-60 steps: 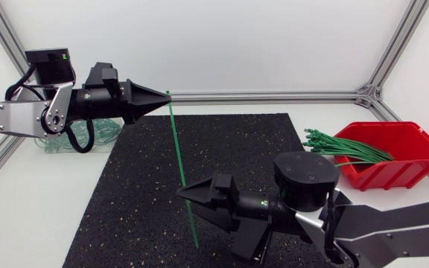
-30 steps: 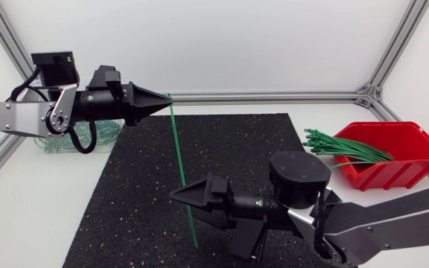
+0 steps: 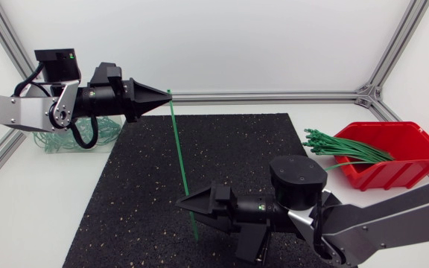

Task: Take a green cable tie from the red box, thread the tail through the head to close it, then place it in the transparent bin on the left.

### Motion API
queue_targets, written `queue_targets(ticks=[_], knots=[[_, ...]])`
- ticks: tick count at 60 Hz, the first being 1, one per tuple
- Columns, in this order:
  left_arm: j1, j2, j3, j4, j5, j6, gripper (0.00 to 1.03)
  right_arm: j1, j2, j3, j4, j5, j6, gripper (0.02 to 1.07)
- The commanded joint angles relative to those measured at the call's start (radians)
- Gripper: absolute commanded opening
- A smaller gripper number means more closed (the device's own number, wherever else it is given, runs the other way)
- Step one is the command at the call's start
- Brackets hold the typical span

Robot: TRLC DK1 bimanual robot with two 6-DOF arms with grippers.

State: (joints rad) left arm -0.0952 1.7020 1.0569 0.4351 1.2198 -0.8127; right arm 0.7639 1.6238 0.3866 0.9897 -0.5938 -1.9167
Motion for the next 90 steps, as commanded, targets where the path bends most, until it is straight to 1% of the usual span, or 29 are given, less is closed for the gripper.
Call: queue_targets(ticks=[1, 5, 7, 9, 11, 16, 22, 23, 24, 27, 29, 49, 52, 57, 59, 71, 90], knots=[[0.003, 0.022, 0.031, -0.004, 0.012, -0.031, 0.04, -0.014, 0.011, -0.018, 0.009, -0.017, -0.03, 0.84], [0.003, 0.022, 0.031, -0.006, 0.012, -0.031, 0.04, -0.02, 0.016, -0.022, 0.009, -0.023, -0.031, 0.77], [0.003, 0.022, 0.029, -0.007, 0.012, -0.031, 0.04, -0.023, 0.018, -0.023, 0.009, -0.024, -0.031, 0.72], [0.003, 0.024, 0.029, -0.006, 0.012, -0.031, 0.04, -0.026, 0.018, -0.025, 0.009, -0.024, -0.031, 0.61], [0.005, 0.024, 0.028, -0.006, 0.012, -0.031, 0.04, -0.029, 0.018, -0.028, 0.007, -0.027, -0.031, 0.53], [0.005, 0.025, 0.026, -0.006, 0.012, -0.029, 0.04, -0.034, 0.015, -0.032, 0.007, -0.032, -0.031, 0.45], [0.003, 0.025, 0.023, -0.006, 0.012, -0.029, 0.04, -0.032, 0.01, -0.041, 0.007, -0.031, -0.031, 0.45], [0.003, 0.025, 0.023, -0.006, 0.012, -0.029, 0.04, -0.032, 0.008, -0.043, 0.007, -0.031, -0.031, 0.43], [0.003, 0.025, 0.025, -0.006, 0.012, -0.029, 0.04, -0.032, 0.008, -0.045, 0.007, -0.031, -0.031, 0.4], [0.003, 0.024, 0.025, -0.006, 0.012, -0.029, 0.04, -0.029, 0.008, -0.048, 0.006, -0.034, -0.033, 0.26], [0.0, 0.022, 0.023, -0.006, 0.012, -0.029, 0.04, -0.026, 0.007, -0.048, 0.006, -0.034, -0.031, 0.2], [-0.005, 0.012, 0.006, -0.006, 0.012, -0.029, 0.04, -0.014, 0.001, -0.046, 0.007, -0.015, -0.028, 0.2], [-0.008, 0.007, 0.002, -0.006, 0.012, -0.029, 0.04, -0.011, -0.001, -0.045, 0.007, -0.014, -0.028, 0.15], [-0.012, 0.001, -0.006, -0.006, 0.012, -0.029, 0.04, -0.009, -0.001, -0.048, 0.007, -0.014, -0.028, 0.14], [-0.014, -0.004, -0.011, -0.006, 0.012, -0.026, 0.04, -0.008, -0.001, -0.049, 0.006, -0.009, -0.028, 0.07], [-0.026, -0.033, -0.051, -0.001, 0.012, -0.016, 0.04, -0.011, -0.008, -0.054, 0.004, -0.009, 0.044, 0.08], [-0.049, -0.087, -0.14, 0.004, 0.01, 0.03, 0.04, -0.005, -0.113, -0.051, 0.001, 0.0, 0.553, 0.08]])
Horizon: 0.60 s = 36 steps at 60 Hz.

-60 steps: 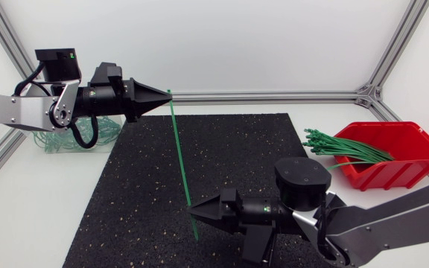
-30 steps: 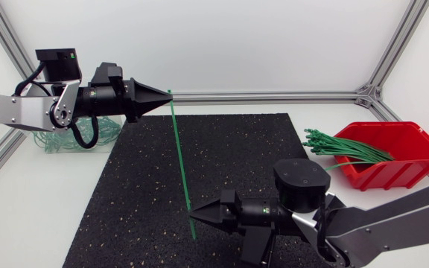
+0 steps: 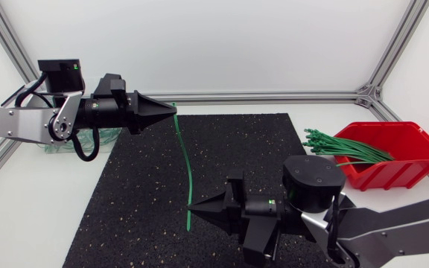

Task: Take a green cable tie from the red box, thread the tail through the head to close it, then place it in the transparent bin on the left.

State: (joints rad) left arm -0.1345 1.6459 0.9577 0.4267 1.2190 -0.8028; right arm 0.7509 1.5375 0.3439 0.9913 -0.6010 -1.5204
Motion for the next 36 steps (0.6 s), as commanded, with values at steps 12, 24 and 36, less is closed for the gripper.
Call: queue_targets(ticks=[12, 24, 36], knots=[[-0.03, -0.08, -0.103, 0.024, 0.001, 0.056, 0.04, 0.031, -0.077, -0.013, -0.014, 0.033, 0.447, 0.08], [-0.06, -0.146, -0.175, 0.04, -0.021, 0.099, 0.04, 0.051, -0.089, -0.013, -0.054, 0.05, 0.494, 0.08], [-0.063, -0.173, -0.198, 0.041, -0.024, 0.106, 0.04, 0.053, -0.096, 0.004, -0.074, 0.04, 0.631, 0.08]])
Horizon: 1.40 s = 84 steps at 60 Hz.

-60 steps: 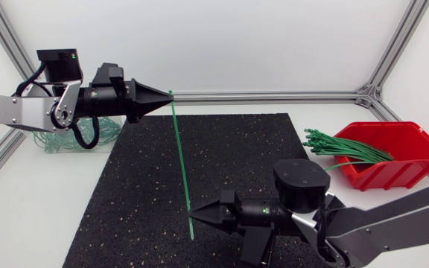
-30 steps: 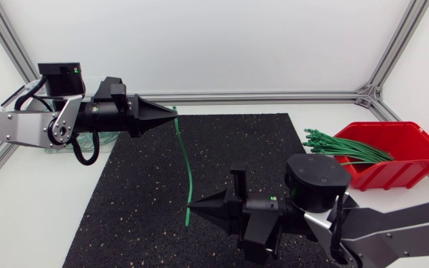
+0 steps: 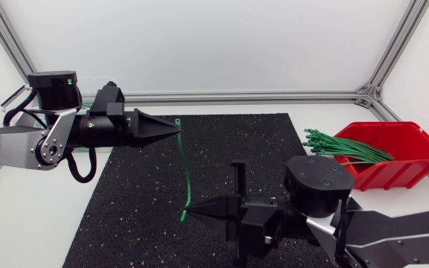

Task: Take a green cable tie from the red box, thread the tail through the head to close it, then place it in the transparent bin on the left.

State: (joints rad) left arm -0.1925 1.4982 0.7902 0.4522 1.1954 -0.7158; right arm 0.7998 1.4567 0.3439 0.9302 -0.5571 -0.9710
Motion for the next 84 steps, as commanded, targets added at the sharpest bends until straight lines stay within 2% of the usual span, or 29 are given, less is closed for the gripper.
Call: queue_targets(ticks=[1, 21, 24, 29, 33, 37, 42, 46, 60, 67, 84], knots=[[-0.005, -0.026, -0.031, 0.016, 0.0, 0.019, 0.04, 0.004, -0.015, 0.004, -0.011, -0.004, 0.081, 0.08], [-0.005, -0.073, -0.086, 0.017, -0.007, 0.072, 0.04, 0.01, -0.07, 0.04, -0.044, -0.038, 0.362, 0.08], [-0.007, -0.081, -0.097, 0.017, -0.008, 0.088, 0.04, 0.01, -0.104, 0.067, -0.128, -0.064, 0.411, 0.08], [-0.013, -0.09, -0.109, 0.022, -0.016, 0.098, 0.04, -0.008, -0.148, 0.147, -0.337, -0.098, 0.492, 0.08], [-0.013, -0.098, -0.114, 0.026, -0.017, 0.099, 0.04, -0.045, -0.153, 0.188, -0.399, -0.173, 0.546, 0.08], [-0.013, -0.105, -0.12, 0.032, -0.017, 0.105, 0.04, -0.062, -0.153, 0.231, -0.465, -0.187, 0.588, 0.08], [-0.018, -0.116, -0.131, 0.036, -0.02, 0.121, 0.04, -0.068, -0.154, 0.33, -0.686, -0.184, 0.606, 0.08], [-0.022, -0.119, -0.138, 0.036, -0.02, 0.131, 0.04, -0.067, -0.156, 0.372, -0.786, -0.182, 0.615, 0.08], [-0.035, -0.148, -0.175, 0.043, -0.028, 0.184, 0.04, -0.044, -0.196, 0.379, -0.818, -0.176, 0.897, 0.08], [-0.047, -0.188, -0.217, 0.051, -0.045, 0.226, 0.04, -0.042, -0.199, 0.411, -0.907, -0.187, 0.988, 0.07], [-0.07, -0.254, -0.289, 0.083, -0.079, 0.294, 0.04, -0.103, -0.148, 0.494, -1.019, -0.36, 1.332, 0.08]])
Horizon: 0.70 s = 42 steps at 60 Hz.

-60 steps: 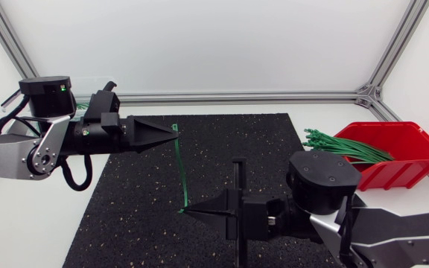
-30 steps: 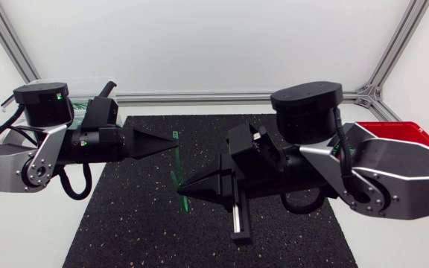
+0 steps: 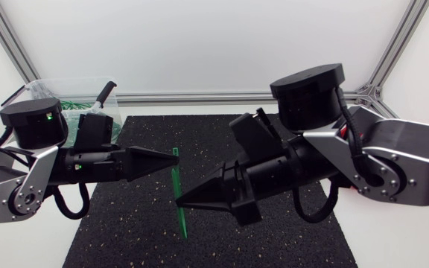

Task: Take a green cable tie from the red box, thread the tail through the head to close it, then place it in the transparent bin on the left.

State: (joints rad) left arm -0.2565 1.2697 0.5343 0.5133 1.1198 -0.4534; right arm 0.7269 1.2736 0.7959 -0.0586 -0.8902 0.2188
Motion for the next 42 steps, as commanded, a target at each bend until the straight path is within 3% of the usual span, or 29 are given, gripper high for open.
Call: queue_targets(ticks=[1, 12, 24, 42], knots=[[-0.007, -0.029, -0.036, 0.022, -0.005, 0.036, 0.04, -0.037, 0.04, 0.051, -0.04, -0.039, 0.149, 0.08], [-0.035, -0.09, -0.073, 0.03, -0.049, 0.079, 0.04, -0.063, 0.112, 0.144, -0.195, -0.131, 0.18, 0.08], [-0.05, -0.125, -0.097, 0.044, -0.061, 0.101, 0.04, -0.073, 0.165, 0.193, -0.234, -0.227, 0.294, 0.08], [-0.075, -0.199, -0.152, 0.082, -0.091, 0.122, 0.04, -0.1, 0.256, 0.269, -0.397, -0.365, 0.338, 0.08]])
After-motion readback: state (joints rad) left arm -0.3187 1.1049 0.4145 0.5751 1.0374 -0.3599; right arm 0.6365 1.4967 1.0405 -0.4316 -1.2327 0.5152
